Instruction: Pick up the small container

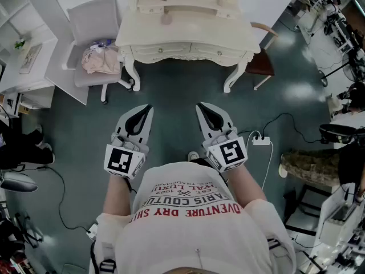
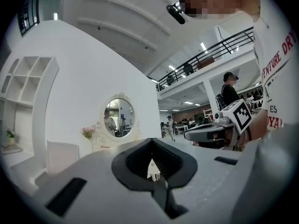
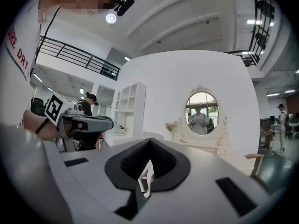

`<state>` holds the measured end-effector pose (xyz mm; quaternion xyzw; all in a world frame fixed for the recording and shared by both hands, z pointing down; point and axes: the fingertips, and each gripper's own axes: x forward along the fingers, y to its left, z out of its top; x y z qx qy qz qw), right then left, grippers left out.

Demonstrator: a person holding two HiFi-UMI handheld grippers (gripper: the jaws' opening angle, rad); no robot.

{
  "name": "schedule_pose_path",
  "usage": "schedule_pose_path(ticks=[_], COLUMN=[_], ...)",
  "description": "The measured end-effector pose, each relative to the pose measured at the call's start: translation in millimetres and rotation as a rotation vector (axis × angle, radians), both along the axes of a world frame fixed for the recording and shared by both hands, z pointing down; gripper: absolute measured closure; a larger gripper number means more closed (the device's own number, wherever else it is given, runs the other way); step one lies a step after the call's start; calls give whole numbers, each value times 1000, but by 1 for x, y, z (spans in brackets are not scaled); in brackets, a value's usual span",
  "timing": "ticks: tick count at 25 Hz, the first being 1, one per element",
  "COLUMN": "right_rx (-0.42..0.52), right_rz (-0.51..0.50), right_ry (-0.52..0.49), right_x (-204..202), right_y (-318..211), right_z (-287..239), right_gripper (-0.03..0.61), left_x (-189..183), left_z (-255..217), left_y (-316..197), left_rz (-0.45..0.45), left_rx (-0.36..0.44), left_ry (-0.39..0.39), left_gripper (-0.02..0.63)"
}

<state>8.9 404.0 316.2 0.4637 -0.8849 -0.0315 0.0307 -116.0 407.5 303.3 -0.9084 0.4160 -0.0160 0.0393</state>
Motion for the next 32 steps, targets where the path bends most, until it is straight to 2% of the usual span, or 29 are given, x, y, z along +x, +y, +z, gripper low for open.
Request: schedule_pose_path(ticks=[7,14,20,26,32], right_rx=[-10,-36,-64,-91,-108], right_rz=[2,51,61,49,7], right_ry=[-5,-40,-23,-22,-29], right_x=[2,6,5,10,30], right_y=[-6,-11,-26,-71,-148], right_z=[5,6,18,36,43], right_gripper=[580,580,580,580,580], left_x=[1,-3,-7,-4,18], left_z=[3,2,10,25,33], left_y=[-7,-11,-26,-65,-132], left_rz=[-2,15,9,-28,-68], left_rx=[-6,-15,-42,-62,-76], left_ry=[4,9,15,8,-1], left_gripper=[607,607,607,607,607])
